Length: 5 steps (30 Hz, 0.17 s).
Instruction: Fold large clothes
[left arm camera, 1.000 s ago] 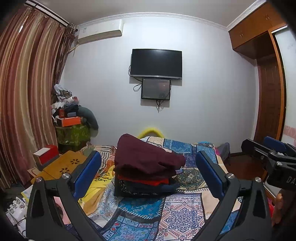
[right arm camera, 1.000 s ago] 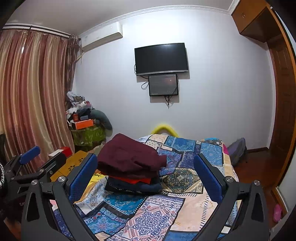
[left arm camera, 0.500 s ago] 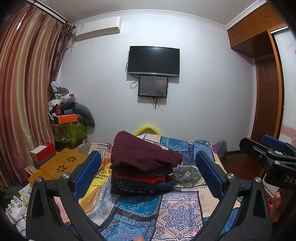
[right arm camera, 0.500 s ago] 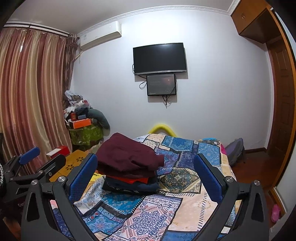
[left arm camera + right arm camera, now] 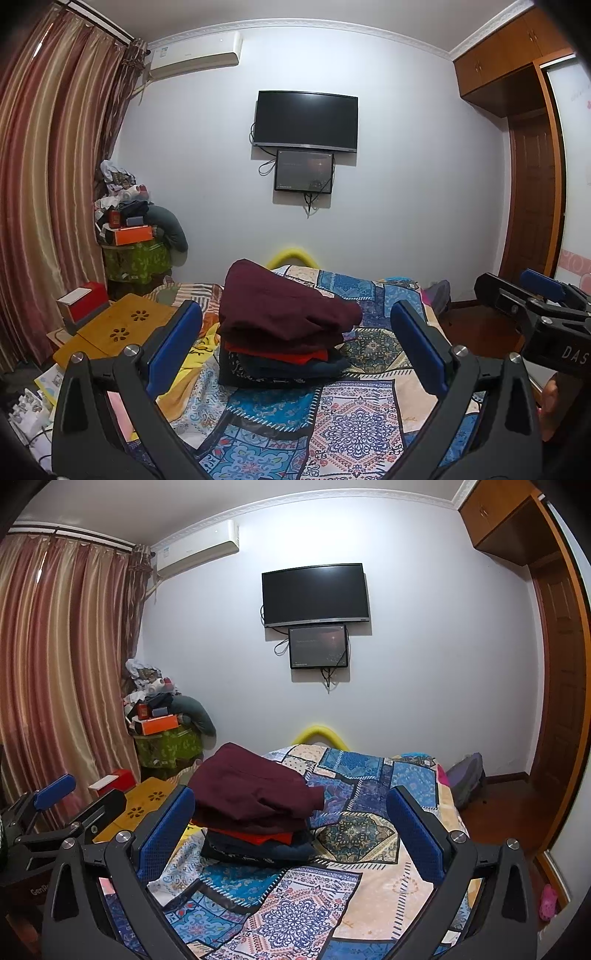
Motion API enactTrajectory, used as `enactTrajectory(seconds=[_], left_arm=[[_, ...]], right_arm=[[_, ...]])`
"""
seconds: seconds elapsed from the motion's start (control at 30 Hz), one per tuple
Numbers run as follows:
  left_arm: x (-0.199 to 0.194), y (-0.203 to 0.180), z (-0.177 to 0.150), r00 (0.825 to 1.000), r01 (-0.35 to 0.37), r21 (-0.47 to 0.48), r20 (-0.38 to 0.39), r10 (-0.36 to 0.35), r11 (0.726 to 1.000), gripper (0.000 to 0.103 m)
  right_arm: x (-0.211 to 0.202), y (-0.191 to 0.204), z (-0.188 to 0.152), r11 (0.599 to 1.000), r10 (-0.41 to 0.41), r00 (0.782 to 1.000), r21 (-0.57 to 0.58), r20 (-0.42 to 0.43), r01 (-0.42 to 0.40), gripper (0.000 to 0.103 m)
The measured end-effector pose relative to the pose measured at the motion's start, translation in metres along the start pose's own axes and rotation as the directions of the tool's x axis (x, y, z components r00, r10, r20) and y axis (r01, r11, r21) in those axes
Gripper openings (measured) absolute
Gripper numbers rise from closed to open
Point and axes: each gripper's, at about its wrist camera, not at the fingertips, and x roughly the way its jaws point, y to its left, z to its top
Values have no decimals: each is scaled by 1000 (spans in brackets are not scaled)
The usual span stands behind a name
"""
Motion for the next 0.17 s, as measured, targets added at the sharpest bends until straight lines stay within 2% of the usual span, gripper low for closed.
enactTrajectory(seconds=[0.17], left_arm=[[2,2,-1,1000,1,-5,-7,-1,1000,102]], right_arm=[[3,0,-1,1000,0,1000,-1,-8,0,103]])
